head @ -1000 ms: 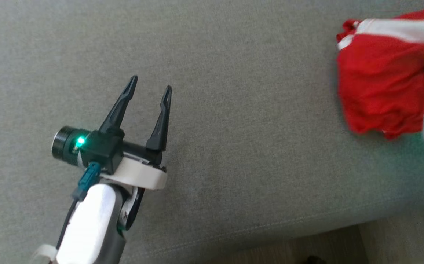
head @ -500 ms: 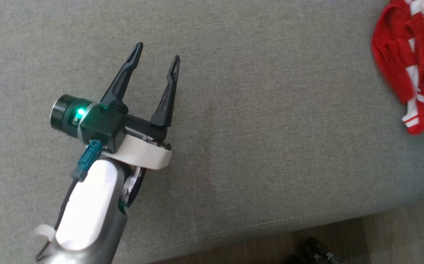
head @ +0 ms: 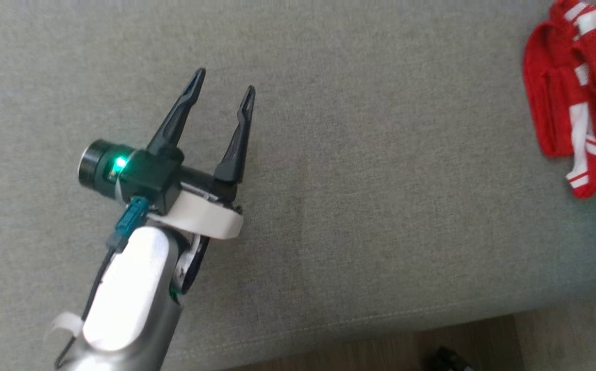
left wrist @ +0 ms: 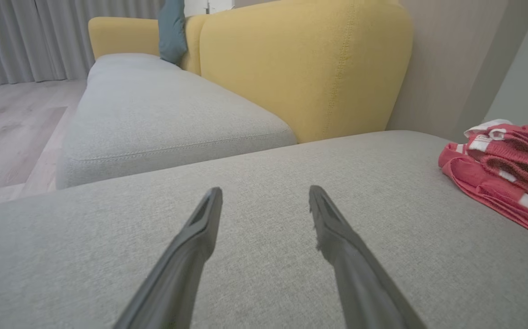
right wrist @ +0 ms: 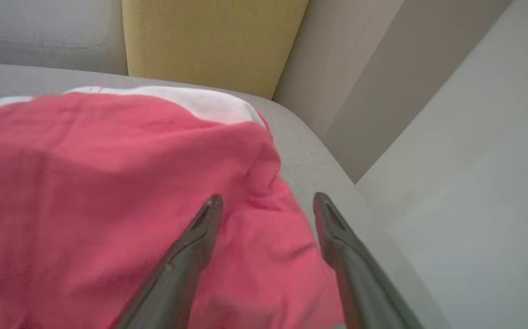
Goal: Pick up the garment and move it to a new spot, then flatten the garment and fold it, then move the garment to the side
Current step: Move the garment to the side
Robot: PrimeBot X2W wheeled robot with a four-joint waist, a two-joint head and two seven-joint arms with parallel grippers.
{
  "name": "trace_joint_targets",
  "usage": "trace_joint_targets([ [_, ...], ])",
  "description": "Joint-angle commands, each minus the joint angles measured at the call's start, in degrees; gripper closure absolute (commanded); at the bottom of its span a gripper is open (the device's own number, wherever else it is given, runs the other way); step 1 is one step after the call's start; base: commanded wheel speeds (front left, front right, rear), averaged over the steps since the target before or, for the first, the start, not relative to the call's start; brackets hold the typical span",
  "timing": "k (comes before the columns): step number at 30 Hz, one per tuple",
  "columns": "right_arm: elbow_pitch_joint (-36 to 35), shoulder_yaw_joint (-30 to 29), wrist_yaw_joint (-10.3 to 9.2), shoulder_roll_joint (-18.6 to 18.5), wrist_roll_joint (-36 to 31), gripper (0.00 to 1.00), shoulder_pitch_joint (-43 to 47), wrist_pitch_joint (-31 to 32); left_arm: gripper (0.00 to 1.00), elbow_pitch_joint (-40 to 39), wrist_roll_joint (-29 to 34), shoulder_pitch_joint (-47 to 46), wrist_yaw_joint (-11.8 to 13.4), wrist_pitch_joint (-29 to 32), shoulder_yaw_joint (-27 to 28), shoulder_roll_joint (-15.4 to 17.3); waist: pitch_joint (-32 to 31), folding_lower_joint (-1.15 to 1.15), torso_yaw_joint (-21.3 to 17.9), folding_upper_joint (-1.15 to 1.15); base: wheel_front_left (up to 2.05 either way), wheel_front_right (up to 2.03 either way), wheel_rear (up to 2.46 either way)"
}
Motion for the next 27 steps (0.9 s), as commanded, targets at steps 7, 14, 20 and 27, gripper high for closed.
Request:
trace_joint_targets([
  [7, -15.5, 3.3, 0.21, 8.6, 3.8, 0.00, 14.1, -3.7, 0.00, -1.6, -1.6, 6.1, 2.2, -0.4, 4.3, 0.6, -8.1, 0.00, 1.0, 0.00, 0.00, 0.00, 0.00],
  [14, -27.9, 11.2, 0.21, 12.3, 7.8, 0.00, 23.1, -1.7, 0.00, -1.7, -2.7, 10.9, 4.0, -0.4, 5.7, 0.3, -13.3, 0.00, 4.2, 0.00, 0.00, 0.00, 0.00],
  [20, -33.2, 16.7, 0.21, 12.9, 10.0, 0.00, 26.8, 0.2, 0.00, -1.5, -3.4, 13.7, 5.1, -0.4, 6.8, 0.3, -16.6, 0.00, 8.1, 0.00, 0.00, 0.00, 0.00],
  [27, -34.4, 19.7, 0.21, 13.0, 12.1, 0.00, 29.4, 1.5, 0.00, -1.0, -4.1, 16.7, 6.0, -0.4, 7.8, 0.8, -20.0, 0.00, 11.0, 0.00, 0.00, 0.00, 0.00],
])
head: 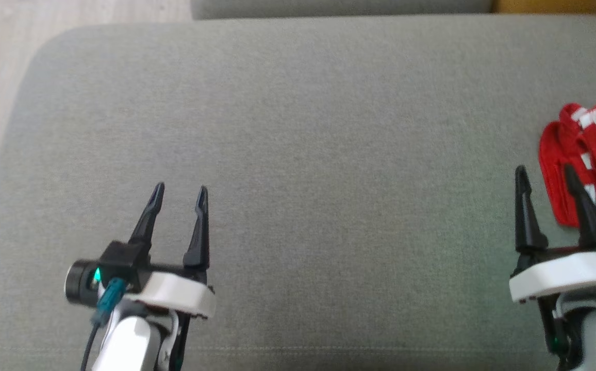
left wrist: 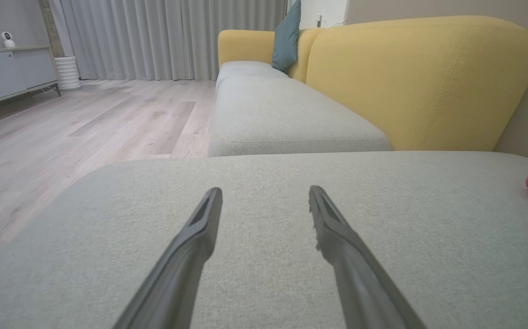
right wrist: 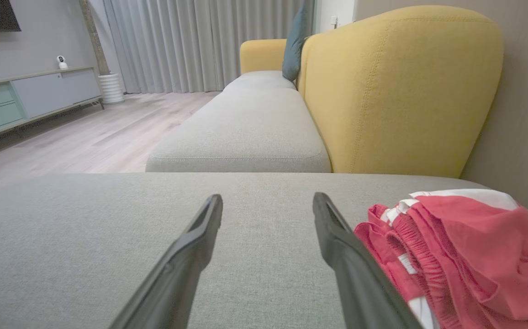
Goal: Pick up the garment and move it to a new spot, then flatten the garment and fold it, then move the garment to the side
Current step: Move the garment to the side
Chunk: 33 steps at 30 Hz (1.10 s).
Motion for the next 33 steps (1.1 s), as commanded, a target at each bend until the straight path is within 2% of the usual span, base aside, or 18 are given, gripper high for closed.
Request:
trace_joint_targets([
  [1, -2.3, 1.6, 0.21, -0.3, 0.4, 0.00, -0.2, 0.2, 0.00, -1.7, -0.5, -0.8, 0.4, -0.3, 2.5, 0.8, -1.5, 0.01, 1.1, 0.00, 0.00, 0.00, 0.00],
  [15, -3.3, 2.9, 0.21, -0.3, 1.8, 0.00, 7.1, 1.7, 0.00, -1.7, -2.2, 5.0, 1.2, 1.6, 3.0, 2.4, -8.2, 0.01, -0.1, 0.00, 0.00, 0.00, 0.00],
  [33, -3.3, 3.5, 0.21, -0.3, 3.2, 0.00, 7.4, 1.7, 0.00, -3.3, -1.3, 5.5, 2.9, 2.8, 2.6, 3.8, -8.7, 0.01, -0.4, 0.00, 0.00, 0.00, 0.00],
])
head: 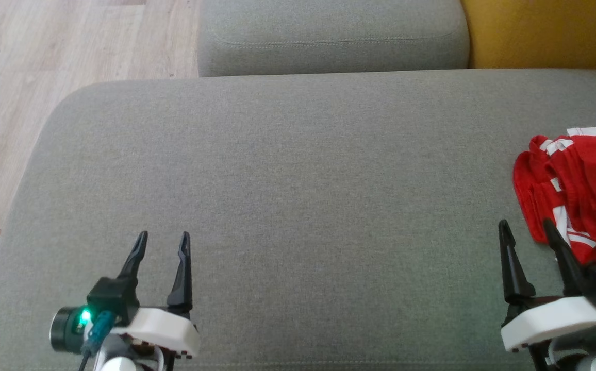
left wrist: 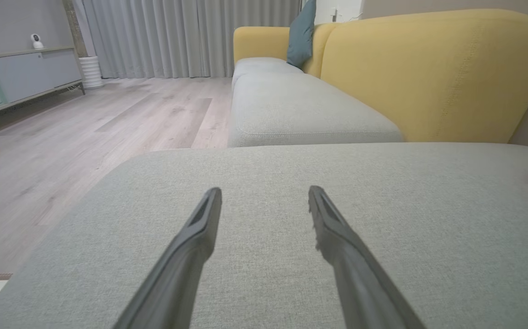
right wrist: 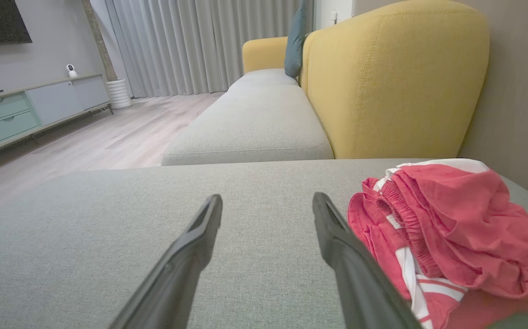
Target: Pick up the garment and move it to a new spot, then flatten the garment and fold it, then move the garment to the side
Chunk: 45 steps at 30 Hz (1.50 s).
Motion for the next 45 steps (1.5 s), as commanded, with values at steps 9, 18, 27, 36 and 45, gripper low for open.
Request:
trace_joint_targets([
  [9, -1.7, 1.4, 0.21, -0.3, 1.8, 0.00, -1.8, -0.7, 0.00, -2.8, 0.6, -2.3, 1.2, 0.4, 1.6, 1.6, 0.2, 0.00, -0.3, 0.00, 0.00, 0.00, 0.00],
  [18, -1.2, 1.4, 0.21, -0.3, 3.3, 0.00, -1.8, -1.4, 0.00, -3.1, 0.3, -2.4, 1.5, 0.5, 1.5, 2.1, 0.2, 0.00, -0.5, 0.00, 0.00, 0.00, 0.00],
  [27, 2.3, 0.1, 0.00, 0.0, 3.3, 1.00, 0.1, -0.8, 1.00, 0.4, 0.1, 0.2, 1.4, 0.7, -1.0, 1.1, 0.2, 0.00, -0.4, 0.00, 0.00, 0.00, 0.00],
  [36, 4.4, 0.3, 0.01, -0.3, 8.9, 1.00, -0.4, -0.9, 1.00, 1.5, -5.5, 0.2, 0.5, 1.5, -0.1, 0.7, 0.3, 0.01, -0.5, 0.00, 0.00, 0.00, 0.00],
  [45, 5.7, 0.5, 0.03, -0.6, 15.1, 1.00, -1.6, -0.9, 1.00, 2.3, -11.6, -0.6, -0.8, 2.5, 1.3, 0.5, 0.3, 0.01, -0.6, 0.00, 0.00, 0.00, 0.00],
])
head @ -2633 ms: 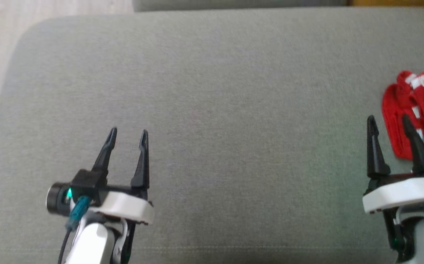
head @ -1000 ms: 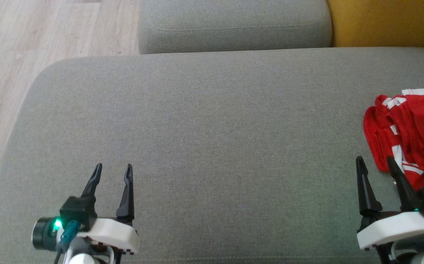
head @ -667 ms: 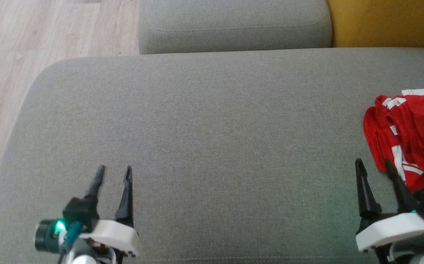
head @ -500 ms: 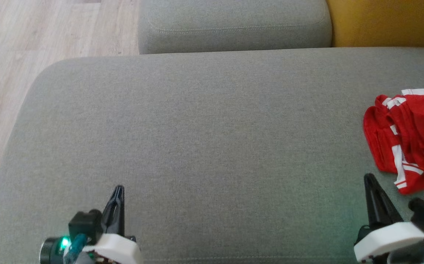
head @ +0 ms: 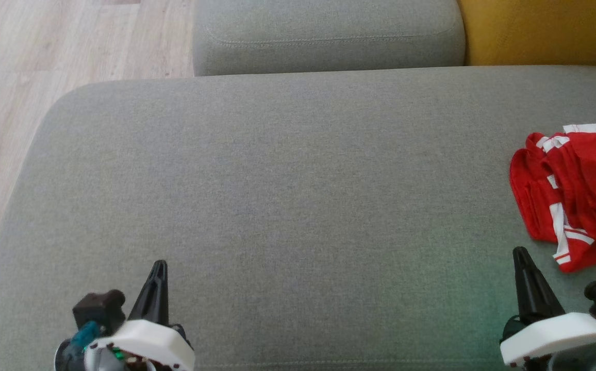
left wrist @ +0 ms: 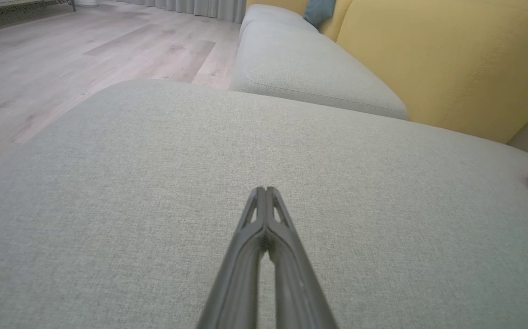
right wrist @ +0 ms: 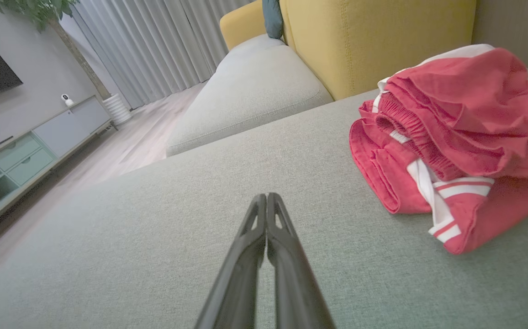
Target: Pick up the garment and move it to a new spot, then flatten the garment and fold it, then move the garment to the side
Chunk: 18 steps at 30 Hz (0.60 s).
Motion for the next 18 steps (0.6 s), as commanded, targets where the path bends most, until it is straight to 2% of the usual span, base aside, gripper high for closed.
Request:
trace_joint_targets([
  [1, -1.5, 0.3, 0.03, -0.6, 1.9, 1.00, -3.0, -0.2, 1.00, -1.4, -1.6, -2.7, -0.4, 0.3, 1.3, 0.3, 0.0, 0.00, 0.0, 0.00, 0.00, 0.00, 0.00],
  [18, 0.8, 0.4, 0.06, -1.1, 13.3, 1.00, -5.0, -0.2, 1.00, -0.3, -13.0, -4.0, -2.7, 2.3, 4.0, -0.2, 0.1, 0.00, -0.2, 0.00, 0.00, 0.00, 0.00],
])
